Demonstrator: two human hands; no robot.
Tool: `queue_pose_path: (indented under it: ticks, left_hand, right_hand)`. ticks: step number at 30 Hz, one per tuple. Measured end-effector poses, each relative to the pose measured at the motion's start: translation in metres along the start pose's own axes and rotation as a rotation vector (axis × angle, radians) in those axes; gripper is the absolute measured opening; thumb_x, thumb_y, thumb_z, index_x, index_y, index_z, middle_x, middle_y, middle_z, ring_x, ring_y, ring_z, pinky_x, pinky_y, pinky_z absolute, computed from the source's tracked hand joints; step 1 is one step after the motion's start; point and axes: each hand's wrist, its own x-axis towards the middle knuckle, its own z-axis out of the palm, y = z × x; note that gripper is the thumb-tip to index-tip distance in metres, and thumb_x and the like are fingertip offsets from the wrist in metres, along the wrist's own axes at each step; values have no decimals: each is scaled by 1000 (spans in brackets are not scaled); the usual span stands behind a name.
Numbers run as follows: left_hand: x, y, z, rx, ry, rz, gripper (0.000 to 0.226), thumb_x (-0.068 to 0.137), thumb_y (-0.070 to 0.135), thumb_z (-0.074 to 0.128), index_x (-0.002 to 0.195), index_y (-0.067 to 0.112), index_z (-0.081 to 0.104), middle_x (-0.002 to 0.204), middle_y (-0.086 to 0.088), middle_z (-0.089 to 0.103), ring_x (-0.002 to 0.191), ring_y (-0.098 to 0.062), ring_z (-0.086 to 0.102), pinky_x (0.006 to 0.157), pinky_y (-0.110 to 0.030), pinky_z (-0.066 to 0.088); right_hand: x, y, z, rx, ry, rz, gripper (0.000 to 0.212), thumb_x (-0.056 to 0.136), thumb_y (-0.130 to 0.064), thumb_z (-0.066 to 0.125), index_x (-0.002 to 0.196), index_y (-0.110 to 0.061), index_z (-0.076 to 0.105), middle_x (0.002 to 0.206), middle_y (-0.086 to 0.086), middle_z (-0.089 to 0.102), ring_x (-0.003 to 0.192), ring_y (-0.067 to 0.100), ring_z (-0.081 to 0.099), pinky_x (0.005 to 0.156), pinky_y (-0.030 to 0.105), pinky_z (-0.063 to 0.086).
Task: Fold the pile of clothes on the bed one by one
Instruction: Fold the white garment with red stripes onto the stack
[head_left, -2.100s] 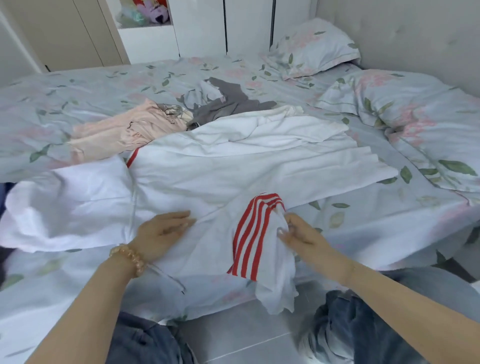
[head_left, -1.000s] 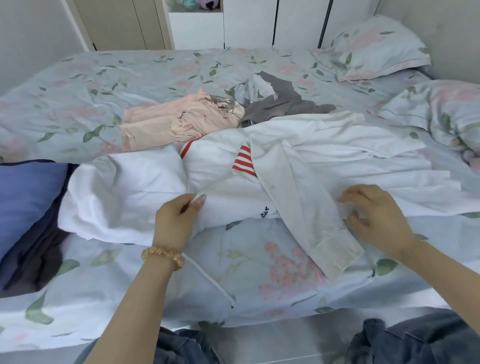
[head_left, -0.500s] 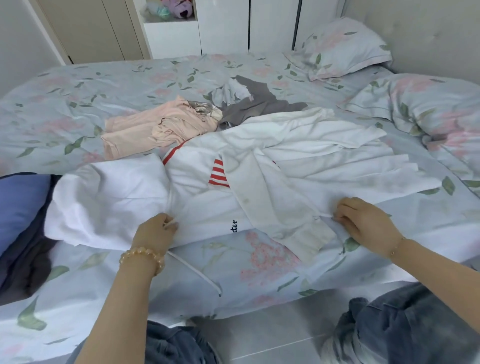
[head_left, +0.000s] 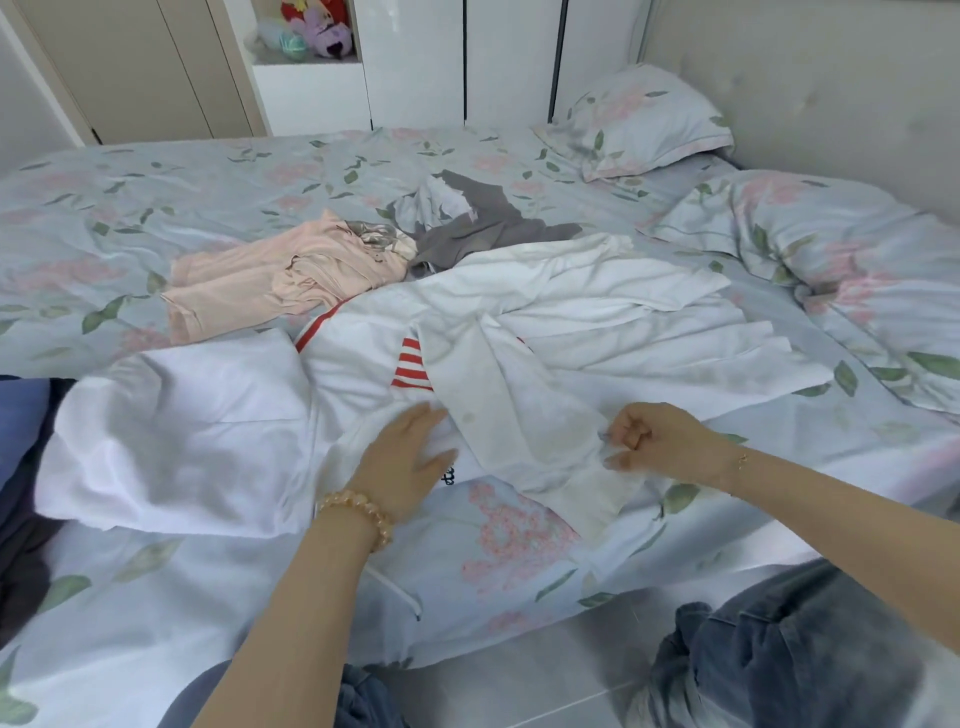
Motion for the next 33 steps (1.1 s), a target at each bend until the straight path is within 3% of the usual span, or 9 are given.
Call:
queue_pose_path:
  ticks: [4, 8, 11, 13, 16, 23, 28, 30, 33]
  left_hand:
    - [14, -9, 18, 351, -187, -168, 69, 101, 50, 27, 152, 23, -11, 159, 3, -19, 147, -12, -12, 119, -34, -8]
    - [18, -8, 22, 389, -236, -206, 68, 99, 56, 19, 149, 31, -19, 155, 6, -29, 145, -10, -19, 118, -39, -12]
    - [15, -4, 21, 394, -239, -220, 66, 99, 55, 19, 149, 34, -18, 155, 7, -30, 145, -9, -20, 118, -39, -13]
    - [14, 0, 20, 379, -231, -233, 65, 99, 54, 19, 149, 34, -17, 155, 7, -28, 145, -9, -20, 118, -39, -13]
    - [14, 5, 19, 347, -218, -256, 66, 100, 53, 21, 150, 32, -15, 157, 6, -26, 146, -10, -17, 118, -40, -11]
    - [20, 19, 14, 208, -223, -365, 69, 99, 54, 25, 152, 30, -11, 158, 4, -24, 147, -15, -14, 117, -48, -9]
    - [26, 34, 7, -37, -120, -494, 67, 99, 55, 20, 153, 24, -7, 160, 4, -18, 149, -17, -4, 118, -50, -6]
    - [32, 37, 5, -286, 2, -590, 68, 100, 54, 22, 153, 22, -7, 161, 3, -10, 149, -18, 1, 117, -50, -6]
    - [41, 36, -1, -949, 278, -694, 58, 101, 40, 35, 151, 16, 18, 156, -1, 23, 143, -24, 25, 118, -44, 14]
  right_hand:
    - [4, -21, -42, -5, -16, 74, 15, 75, -7, 77, 90, -8, 75, 70, 3, 64, 65, 12, 53, 64, 27, 42]
    - [27, -36, -105, -646, -116, 174, 29, 81, -15, 64, 57, 2, 58, 58, 4, 50, 56, 13, 42, 54, 18, 34]
    - [44, -51, -154, -887, -49, 288, 39, 85, -27, 62, 52, -13, 46, 56, 1, 46, 52, 17, 45, 60, 31, 48]
    - [48, -66, -172, -664, 12, 304, 31, 95, -27, 58, 69, -10, 55, 73, 4, 55, 64, 18, 54, 67, 28, 51]
    - [55, -96, -184, 235, 131, 215, 18, 99, -25, 52, 95, -10, 59, 98, 8, 57, 86, 21, 54, 76, 28, 47]
    - [55, -188, -194, 1314, 193, -199, 31, 102, -25, 39, 108, -7, 63, 103, 10, 70, 90, 26, 69, 71, 40, 60]
    - [45, -207, -187, 1402, 117, -223, 30, 78, -9, 46, 97, 2, 66, 116, 20, 65, 111, 37, 62, 79, 61, 53]
    - [44, -199, -187, 1373, 150, -171, 32, 78, -8, 48, 99, 2, 69, 110, 18, 69, 98, 36, 69, 76, 54, 57]
    - [43, -176, -190, 1263, 308, 101, 17, 89, -5, 52, 85, -4, 68, 70, 11, 72, 58, 25, 71, 51, 34, 58]
